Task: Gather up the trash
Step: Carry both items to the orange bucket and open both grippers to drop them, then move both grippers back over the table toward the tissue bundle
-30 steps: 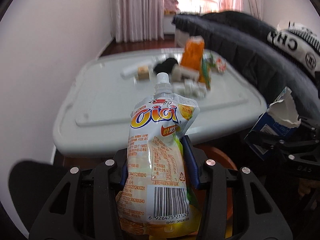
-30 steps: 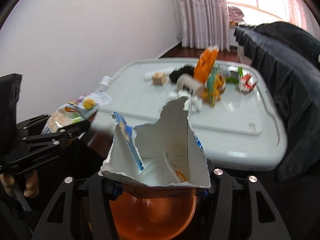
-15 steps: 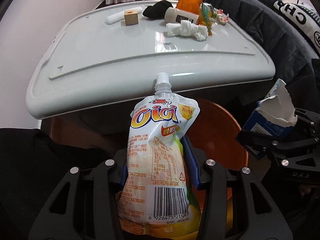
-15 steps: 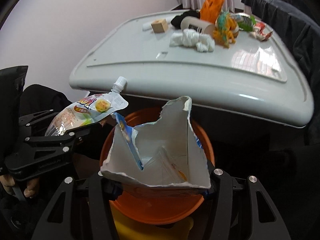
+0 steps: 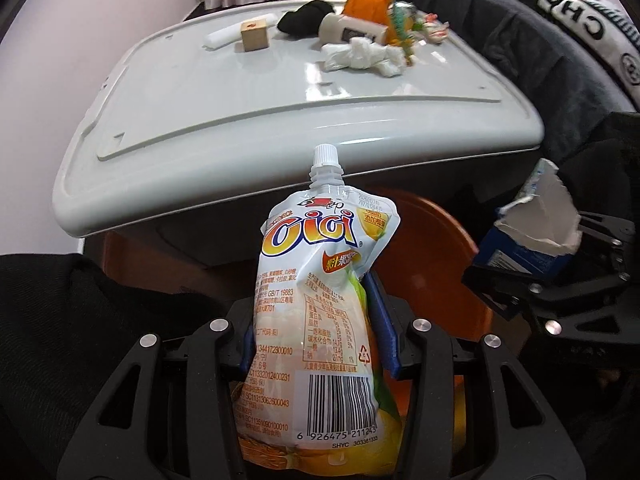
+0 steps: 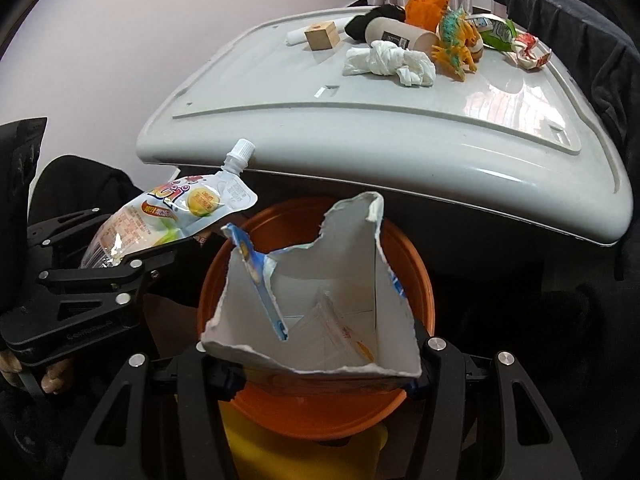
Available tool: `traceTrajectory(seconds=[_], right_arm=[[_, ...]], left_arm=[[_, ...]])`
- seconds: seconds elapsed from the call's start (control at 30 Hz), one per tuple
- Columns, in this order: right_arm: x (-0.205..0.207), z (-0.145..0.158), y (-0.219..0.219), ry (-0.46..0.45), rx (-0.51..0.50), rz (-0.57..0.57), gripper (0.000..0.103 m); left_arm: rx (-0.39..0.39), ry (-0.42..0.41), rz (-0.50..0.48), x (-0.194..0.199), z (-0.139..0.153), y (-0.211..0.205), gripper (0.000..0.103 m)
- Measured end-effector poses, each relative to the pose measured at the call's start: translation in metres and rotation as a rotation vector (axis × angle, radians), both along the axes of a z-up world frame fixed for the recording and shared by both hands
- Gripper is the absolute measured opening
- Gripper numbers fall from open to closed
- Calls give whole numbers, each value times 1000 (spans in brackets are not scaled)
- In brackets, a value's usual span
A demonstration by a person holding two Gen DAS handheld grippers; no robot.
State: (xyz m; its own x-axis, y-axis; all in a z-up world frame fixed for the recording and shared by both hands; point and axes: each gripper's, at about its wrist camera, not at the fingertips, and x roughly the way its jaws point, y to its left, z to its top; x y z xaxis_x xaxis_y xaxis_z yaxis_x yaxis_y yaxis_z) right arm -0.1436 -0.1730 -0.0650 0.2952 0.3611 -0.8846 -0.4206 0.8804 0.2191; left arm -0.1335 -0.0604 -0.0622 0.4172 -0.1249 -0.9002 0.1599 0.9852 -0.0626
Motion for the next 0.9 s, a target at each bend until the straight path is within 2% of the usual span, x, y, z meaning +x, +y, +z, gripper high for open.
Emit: traceTrajectory(seconds=[0.1,0.37,0.4,0.47,0.5,0.57,0.6,0.9], right_arm=[[-2,3,-2,-8,3,-6,56],[4,-7,-3,22,1,-23,57],[5,-8,-3,25,3,-24,58],[5,-9,-5,30,11,-26,65],[5,-8,-6,25,13,-30,69],[6,-6,-8,15,23,-40,72],[6,-4,-10,10,29,-47,75],[12,10,-24,-17,75,-117,75]], left_arm=[[-21,12,-13,-8,5,2,44],[-43,115,5,-3,-14,6,45],[-42,131,5,-2,-16,6,46],[-40,150,7,-1,-19,6,53],[-38,154,9,-1,-20,7,56],[-39,149,12,-2,-19,8,68],[-46,144,10,-3,-17,9,69],[-71,95,33,-1,-6,17,69]])
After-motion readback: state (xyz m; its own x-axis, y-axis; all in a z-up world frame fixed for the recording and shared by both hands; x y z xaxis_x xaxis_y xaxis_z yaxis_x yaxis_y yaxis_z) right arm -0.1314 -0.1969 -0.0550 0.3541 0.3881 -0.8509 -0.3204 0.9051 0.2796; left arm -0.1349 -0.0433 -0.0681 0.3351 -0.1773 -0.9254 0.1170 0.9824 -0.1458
